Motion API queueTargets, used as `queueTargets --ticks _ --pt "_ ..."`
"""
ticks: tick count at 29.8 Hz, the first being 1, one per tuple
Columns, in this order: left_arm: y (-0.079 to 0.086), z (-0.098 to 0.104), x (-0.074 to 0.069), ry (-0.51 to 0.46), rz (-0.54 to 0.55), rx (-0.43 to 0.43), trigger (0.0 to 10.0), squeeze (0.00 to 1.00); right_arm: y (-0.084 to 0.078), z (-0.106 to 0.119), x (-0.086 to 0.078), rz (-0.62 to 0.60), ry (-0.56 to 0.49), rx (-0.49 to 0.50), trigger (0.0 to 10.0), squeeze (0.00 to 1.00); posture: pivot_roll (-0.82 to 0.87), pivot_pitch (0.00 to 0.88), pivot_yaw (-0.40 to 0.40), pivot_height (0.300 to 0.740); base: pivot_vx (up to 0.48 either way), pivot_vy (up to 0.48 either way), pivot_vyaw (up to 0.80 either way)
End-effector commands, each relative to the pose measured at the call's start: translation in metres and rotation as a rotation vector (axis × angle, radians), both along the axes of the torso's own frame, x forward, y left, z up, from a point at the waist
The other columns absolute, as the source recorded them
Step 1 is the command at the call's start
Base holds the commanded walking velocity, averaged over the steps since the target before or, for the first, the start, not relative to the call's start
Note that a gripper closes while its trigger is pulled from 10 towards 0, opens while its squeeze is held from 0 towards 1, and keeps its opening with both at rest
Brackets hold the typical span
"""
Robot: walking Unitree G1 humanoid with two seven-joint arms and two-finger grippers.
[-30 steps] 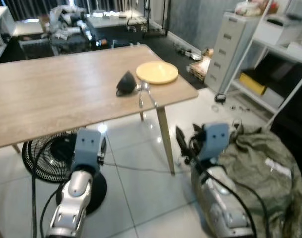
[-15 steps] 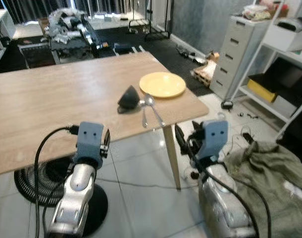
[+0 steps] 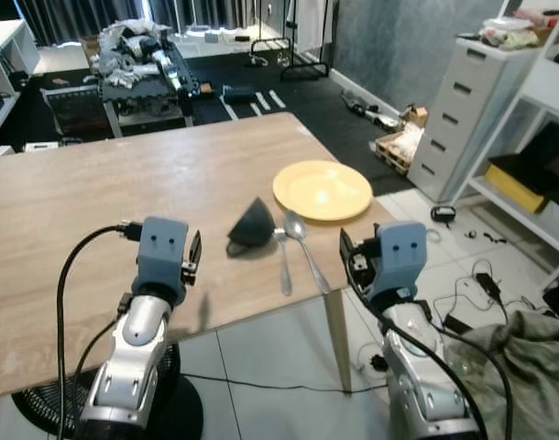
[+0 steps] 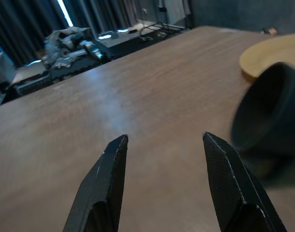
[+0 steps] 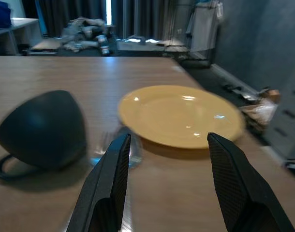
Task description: Setting the table
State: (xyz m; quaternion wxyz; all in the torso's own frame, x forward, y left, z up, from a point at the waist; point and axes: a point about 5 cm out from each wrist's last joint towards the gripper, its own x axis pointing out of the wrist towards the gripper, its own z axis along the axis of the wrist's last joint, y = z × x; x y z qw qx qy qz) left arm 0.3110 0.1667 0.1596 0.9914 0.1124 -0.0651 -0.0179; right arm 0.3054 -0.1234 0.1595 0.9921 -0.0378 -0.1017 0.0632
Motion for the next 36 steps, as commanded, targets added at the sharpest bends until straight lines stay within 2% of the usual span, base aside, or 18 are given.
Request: queueTargets --ticks 1,2,5,6,7,9,14,15,18,20,21,22,23,24,25,27,29,36 --pt "-0.007 0.004 -0.001 -0.006 -0.066 -0.005 10.0 0.09 -0.005 -0.004 -0.001 -0.019 0.013 -0.01 10.0 0.0 -0.01 0.0 0.097 0.74 0.435 0.0 0.0" --pt "-0.01 0.006 -0.003 -0.005 -0.116 0.009 10.0 0.02 -0.005 -0.004 -0.001 -0.02 0.012 -0.011 10.0 0.0 -0.01 0.0 0.097 0.74 0.292 0.0 0.0" --pt "-0.019 0.015 -0.014 0.015 -0.327 0.051 10.0 0.0 -0.01 -0.004 -0.003 -0.032 0.013 -0.015 10.0 0.0 -0.01 0.0 0.1 0.74 0.0 0.0 0.0" --pt "-0.019 0.015 -0.014 0.015 -0.327 0.051 10.0 0.0 -0.01 -0.004 -0.003 -0.032 0.013 -0.015 10.0 0.0 -0.01 0.0 0.1 0.74 0.0 0.0 0.0" --pt "-0.019 0.019 -0.018 0.027 -0.395 0.059 10.0 0.0 -0.012 -0.005 -0.003 -0.038 0.014 -0.017 10.0 0.0 -0.01 0.0 0.1 0.74 0.0 0.0 0.0" --pt "-0.019 0.021 -0.021 0.034 -0.435 0.063 10.0 0.0 -0.013 -0.005 -0.003 -0.043 0.015 -0.018 10.0 0.0 -0.01 0.0 0.1 0.74 0.0 0.0 0.0" --pt "-0.005 0.03 -0.025 0.072 -0.55 0.084 10.0 0.0 -0.019 -0.005 -0.004 -0.06 0.014 -0.019 10.0 0.0 -0.01 0.0 0.101 0.74 0.0 0.0 0.0" --pt "0.011 0.036 -0.018 0.097 -0.56 0.087 10.0 0.0 -0.02 -0.003 -0.005 -0.063 0.009 -0.017 10.0 0.0 -0.02 0.0 0.104 0.74 0.0 0.0 0.0" --pt "0.024 0.043 -0.011 0.105 -0.532 0.101 10.0 0.0 -0.019 0.0 -0.006 -0.058 0.0 -0.013 10.0 0.0 -0.02 0.0 0.107 0.74 0.0 0.0 0.0" --pt "0.038 0.043 0.002 0.098 -0.376 0.154 10.0 0.0 -0.018 0.004 -0.007 -0.047 -0.015 -0.007 10.0 0.0 -0.02 0.0 0.108 0.74 0.0 0.0 0.0" --pt "0.038 0.043 0.002 0.098 -0.376 0.154 10.0 0.0 -0.018 0.004 -0.007 -0.047 -0.015 -0.007 10.0 0.0 -0.02 0.0 0.108 0.74 0.0 0.0 0.0" --pt "0.046 0.041 0.009 0.12 -0.288 0.158 10.0 0.0 -0.017 0.006 -0.008 -0.041 -0.024 -0.002 10.0 0.0 -0.02 0.0 0.109 0.74 0.0 0.0 0.0" --pt "0.046 0.041 0.009 0.12 -0.288 0.158 10.0 0.0 -0.017 0.006 -0.008 -0.041 -0.024 -0.002 10.0 0.0 -0.02 0.0 0.109 0.74 0.0 0.0 0.0" --pt "0.052 0.039 0.014 0.133 -0.221 0.157 10.0 0.0 -0.017 0.009 -0.008 -0.036 -0.031 0.002 10.0 0.0 -0.02 0.0 0.107 0.74 0.0 0.0 0.0" --pt "0.052 0.039 0.014 0.133 -0.221 0.157 10.0 0.0 -0.017 0.009 -0.008 -0.036 -0.031 0.002 10.0 0.0 -0.02 0.0 0.107 0.74 0.0 0.0 0.0" --pt "0.055 0.034 0.024 0.154 -0.155 0.112 10.0 0.0 -0.012 0.016 -0.009 -0.004 -0.058 0.008 10.0 0.0 -0.02 0.0 0.099 0.74 0.0 0.0 0.0" --pt "0.051 0.028 0.032 0.174 -0.144 0.105 10.0 0.0 -0.005 0.024 -0.01 0.047 -0.086 0.003 10.0 0.0 -0.03 0.0 0.097 0.74 0.0 0.0 0.0" --pt "0.047 0.023 0.047 0.185 -0.12 0.119 10.0 0.0 0.0 0.028 -0.012 0.074 -0.095 -0.005 10.0 0.0 -0.04 0.0 0.093 0.74 0.0 0.0 0.0"
